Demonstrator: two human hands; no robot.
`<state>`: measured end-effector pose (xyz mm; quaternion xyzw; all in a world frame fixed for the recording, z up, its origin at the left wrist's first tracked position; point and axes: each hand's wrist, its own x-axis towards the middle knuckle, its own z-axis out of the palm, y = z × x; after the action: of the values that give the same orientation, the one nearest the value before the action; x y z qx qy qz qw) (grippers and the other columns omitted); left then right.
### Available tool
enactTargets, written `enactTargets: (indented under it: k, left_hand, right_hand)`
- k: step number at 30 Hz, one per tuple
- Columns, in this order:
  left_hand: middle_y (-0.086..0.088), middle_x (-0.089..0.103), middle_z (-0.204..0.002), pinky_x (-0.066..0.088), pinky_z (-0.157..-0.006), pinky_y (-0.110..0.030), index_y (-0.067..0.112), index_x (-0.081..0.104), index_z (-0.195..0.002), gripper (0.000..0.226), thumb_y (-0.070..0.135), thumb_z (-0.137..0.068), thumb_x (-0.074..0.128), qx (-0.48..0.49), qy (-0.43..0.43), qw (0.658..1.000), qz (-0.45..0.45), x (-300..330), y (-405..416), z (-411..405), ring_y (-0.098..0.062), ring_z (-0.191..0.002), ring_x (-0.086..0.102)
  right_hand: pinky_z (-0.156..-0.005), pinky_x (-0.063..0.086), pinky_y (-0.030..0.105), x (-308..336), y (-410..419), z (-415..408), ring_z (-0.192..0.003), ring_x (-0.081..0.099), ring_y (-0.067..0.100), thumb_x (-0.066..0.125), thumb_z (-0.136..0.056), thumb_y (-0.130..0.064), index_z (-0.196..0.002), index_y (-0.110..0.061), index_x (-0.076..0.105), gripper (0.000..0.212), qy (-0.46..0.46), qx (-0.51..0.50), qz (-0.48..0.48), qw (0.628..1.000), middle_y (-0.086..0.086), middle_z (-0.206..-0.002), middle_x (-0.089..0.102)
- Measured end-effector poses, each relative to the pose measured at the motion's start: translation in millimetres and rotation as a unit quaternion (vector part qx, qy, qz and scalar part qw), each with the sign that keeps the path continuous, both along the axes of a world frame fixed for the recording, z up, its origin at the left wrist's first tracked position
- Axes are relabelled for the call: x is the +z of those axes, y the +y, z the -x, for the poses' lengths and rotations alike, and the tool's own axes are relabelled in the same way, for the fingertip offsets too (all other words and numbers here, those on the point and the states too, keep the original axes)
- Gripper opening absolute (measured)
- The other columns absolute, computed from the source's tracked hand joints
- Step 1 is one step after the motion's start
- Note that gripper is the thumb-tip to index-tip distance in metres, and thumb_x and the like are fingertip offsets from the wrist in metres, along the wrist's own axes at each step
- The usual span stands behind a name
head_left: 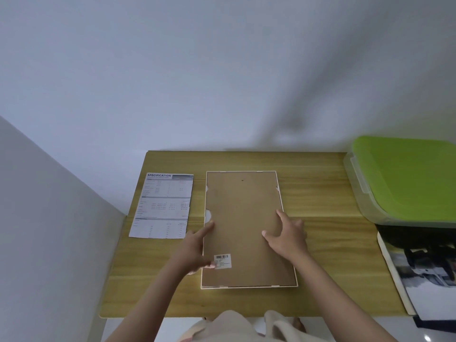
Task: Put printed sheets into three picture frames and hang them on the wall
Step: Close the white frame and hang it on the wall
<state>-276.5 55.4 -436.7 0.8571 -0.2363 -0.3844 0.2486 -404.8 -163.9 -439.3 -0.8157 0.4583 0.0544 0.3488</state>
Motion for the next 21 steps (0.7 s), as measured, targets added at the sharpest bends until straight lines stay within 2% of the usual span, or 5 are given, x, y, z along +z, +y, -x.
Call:
enactTargets:
  k: [5, 8, 15, 18, 21]
  left_hand:
    - [-0.004, 0.056, -0.101, 0.055, -0.066, -0.023, 0.04, 0.03, -0.138, 0.098, -0.002, -0.065, 0.08, 0.069, 0.122, 0.983, 0.114, 8, 7, 1, -0.01, -0.071, 0.059]
    - [-0.016, 0.054, -0.097, 0.056, -0.068, -0.03, 0.039, 0.038, -0.136, 0.093, -0.003, -0.064, 0.08, 0.101, 0.151, 0.971, 0.158, 6, 9, 2, -0.018, -0.068, 0.056]
    - [-0.023, 0.062, -0.097, 0.056, -0.067, -0.027, 0.054, 0.047, -0.122, 0.086, 0.002, -0.061, 0.079, 0.125, 0.102, 0.957, 0.24, 24, 5, -1, -0.012, -0.068, 0.059]
    - [-0.009, 0.057, -0.088, 0.054, -0.066, -0.027, 0.053, 0.048, -0.122, 0.085, 0.001, -0.062, 0.077, 0.115, 0.091, 0.953, 0.264, 40, 0, -4, -0.005, -0.061, 0.055]
    - [-0.007, 0.055, -0.091, 0.057, -0.069, -0.035, 0.048, 0.048, -0.127, 0.081, 0.003, -0.066, 0.076, 0.115, 0.087, 0.942, 0.302, 56, -2, -7, -0.017, -0.067, 0.057]
  right_hand:
    - [-0.107, 0.023, 0.04, 10, -1, -1, -0.121, 0.051, 0.022, 0.071, -0.077, -0.036, -0.123, -0.03, 0.053, 0.05, -0.126, -0.117, -0.001, 0.985, 0.001, -0.132, 0.056]
    - [-0.109, 0.03, 0.044, 17, -3, 0, -0.12, 0.053, 0.02, 0.075, -0.073, -0.033, -0.114, -0.034, 0.057, 0.046, -0.176, -0.147, -0.009, 0.973, 0.001, -0.129, 0.059]
    - [-0.104, 0.038, 0.048, 34, -4, -3, -0.115, 0.055, 0.016, 0.076, -0.072, -0.031, -0.114, -0.035, 0.057, 0.047, -0.26, -0.156, -0.002, 0.953, -0.008, -0.124, 0.06]
    - [-0.104, 0.039, 0.046, 46, -6, -5, -0.117, 0.054, 0.015, 0.076, -0.072, -0.032, -0.115, -0.038, 0.056, 0.047, -0.29, -0.159, 0.004, 0.944, -0.012, -0.124, 0.059]
    - [-0.104, 0.041, 0.045, 56, -8, -8, -0.117, 0.053, 0.013, 0.075, -0.073, -0.033, -0.116, -0.039, 0.056, 0.047, -0.33, -0.162, 0.014, 0.93, -0.018, -0.12, 0.057]
